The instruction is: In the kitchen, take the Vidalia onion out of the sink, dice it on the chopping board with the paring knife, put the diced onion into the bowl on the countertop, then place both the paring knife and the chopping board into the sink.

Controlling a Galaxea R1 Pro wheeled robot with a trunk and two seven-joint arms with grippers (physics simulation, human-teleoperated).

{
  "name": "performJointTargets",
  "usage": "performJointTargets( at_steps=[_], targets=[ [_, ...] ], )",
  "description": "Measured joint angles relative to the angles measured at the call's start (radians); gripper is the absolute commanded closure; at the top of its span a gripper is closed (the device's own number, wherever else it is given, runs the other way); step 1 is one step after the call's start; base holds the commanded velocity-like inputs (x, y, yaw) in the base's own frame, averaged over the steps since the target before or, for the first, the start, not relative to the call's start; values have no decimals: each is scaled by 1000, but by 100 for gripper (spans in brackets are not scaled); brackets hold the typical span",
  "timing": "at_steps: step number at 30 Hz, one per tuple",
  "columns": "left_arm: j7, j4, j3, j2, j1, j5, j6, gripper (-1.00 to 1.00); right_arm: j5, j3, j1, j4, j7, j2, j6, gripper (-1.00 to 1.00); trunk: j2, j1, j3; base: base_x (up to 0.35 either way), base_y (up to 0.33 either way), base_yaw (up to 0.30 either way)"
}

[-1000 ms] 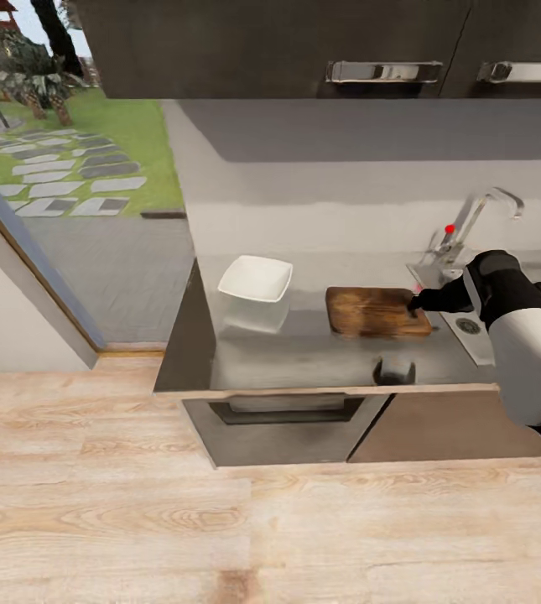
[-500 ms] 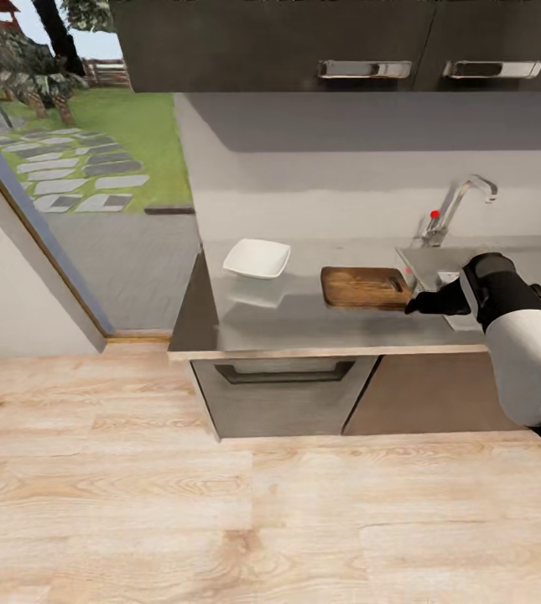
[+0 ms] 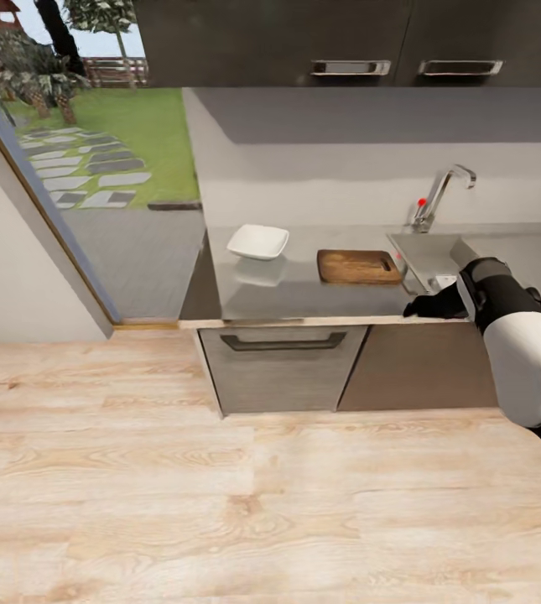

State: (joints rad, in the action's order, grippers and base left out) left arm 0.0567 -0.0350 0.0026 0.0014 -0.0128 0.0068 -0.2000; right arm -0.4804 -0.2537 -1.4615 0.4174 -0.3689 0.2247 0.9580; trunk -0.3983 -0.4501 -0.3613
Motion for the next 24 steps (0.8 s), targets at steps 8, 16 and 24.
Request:
performJointTargets(
  at_steps=[8,16,24],
  targets=[
    [0,0,0,0,0,0,0,-100,-1,0,0,-39,1,0,-30,-100,0,0,0,-338,0,0],
    [0,0,0,0,0,0,0,-100,-7,0,2,-130,17,2,-125,-100,0,0,0,-338,0,0],
    [0,0,0,0,0,0,0,-100,-18,-2,28,-278,74,2,-318,-100,0,0,0,-307,0,0]
  ],
)
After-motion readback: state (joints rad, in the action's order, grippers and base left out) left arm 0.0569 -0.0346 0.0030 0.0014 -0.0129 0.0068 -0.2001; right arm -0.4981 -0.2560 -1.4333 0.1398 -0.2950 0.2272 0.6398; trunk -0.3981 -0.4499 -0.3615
